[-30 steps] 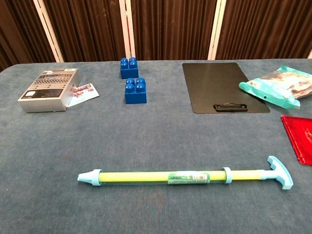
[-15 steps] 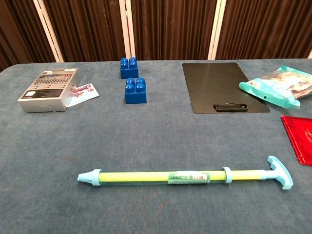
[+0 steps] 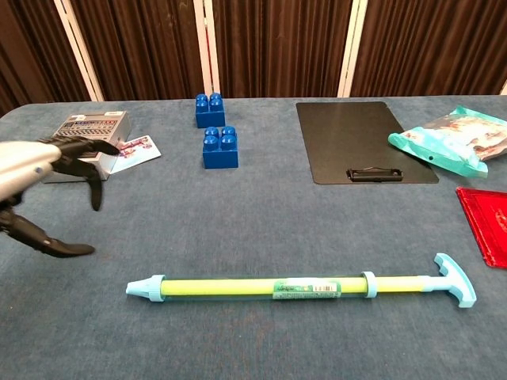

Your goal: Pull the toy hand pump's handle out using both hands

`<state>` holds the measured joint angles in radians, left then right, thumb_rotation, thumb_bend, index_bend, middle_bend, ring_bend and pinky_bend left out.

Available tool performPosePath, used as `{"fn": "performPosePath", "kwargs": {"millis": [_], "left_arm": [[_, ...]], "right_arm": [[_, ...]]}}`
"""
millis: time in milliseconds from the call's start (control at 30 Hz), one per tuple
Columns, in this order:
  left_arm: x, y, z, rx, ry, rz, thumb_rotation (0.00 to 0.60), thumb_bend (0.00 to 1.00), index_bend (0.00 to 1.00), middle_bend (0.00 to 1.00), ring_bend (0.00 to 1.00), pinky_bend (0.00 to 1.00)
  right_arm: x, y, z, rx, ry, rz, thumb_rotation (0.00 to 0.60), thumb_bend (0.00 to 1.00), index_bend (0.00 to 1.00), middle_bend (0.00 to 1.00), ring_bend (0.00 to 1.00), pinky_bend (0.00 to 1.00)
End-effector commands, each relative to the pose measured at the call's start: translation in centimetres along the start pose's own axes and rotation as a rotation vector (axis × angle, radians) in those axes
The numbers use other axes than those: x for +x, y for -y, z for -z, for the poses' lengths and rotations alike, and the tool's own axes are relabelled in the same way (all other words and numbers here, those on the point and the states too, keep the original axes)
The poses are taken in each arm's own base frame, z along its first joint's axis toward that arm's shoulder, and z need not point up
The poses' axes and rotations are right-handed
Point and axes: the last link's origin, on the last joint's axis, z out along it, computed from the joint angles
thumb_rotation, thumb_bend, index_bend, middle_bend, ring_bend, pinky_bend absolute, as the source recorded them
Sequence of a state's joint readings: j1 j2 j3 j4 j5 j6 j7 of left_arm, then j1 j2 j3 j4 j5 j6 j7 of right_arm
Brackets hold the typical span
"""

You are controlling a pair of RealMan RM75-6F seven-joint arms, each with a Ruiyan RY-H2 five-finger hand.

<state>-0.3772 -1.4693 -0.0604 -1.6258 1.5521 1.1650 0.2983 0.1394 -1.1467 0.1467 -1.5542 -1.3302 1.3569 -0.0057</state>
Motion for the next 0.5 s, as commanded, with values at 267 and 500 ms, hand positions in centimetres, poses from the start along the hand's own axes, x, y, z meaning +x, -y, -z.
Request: {"fn": "performPosePath", "kwargs": {"millis": [267, 500], "left_arm": [[-2.1, -3.6, -1.9, -0.093, 0.061, -0.002, 0.600, 0.11, 0.48, 0.08, 0.04, 0.01], [-3.9, -4.3, -3.5, -0.089, 0.083, -0.035, 0.600, 0.09, 0.47, 0.09, 0.04, 0.01]], "right_arm": [[-0.1, -0.1, -0.1, 0.003, 0.027, 0.013, 0.600, 0.00, 0.01, 0.00, 0.00, 0.00], [0.3, -0.3, 0.0, 0.000, 0.021, -0.007, 0.600, 0.00, 0.00, 0.00, 0.00, 0.00]]}}
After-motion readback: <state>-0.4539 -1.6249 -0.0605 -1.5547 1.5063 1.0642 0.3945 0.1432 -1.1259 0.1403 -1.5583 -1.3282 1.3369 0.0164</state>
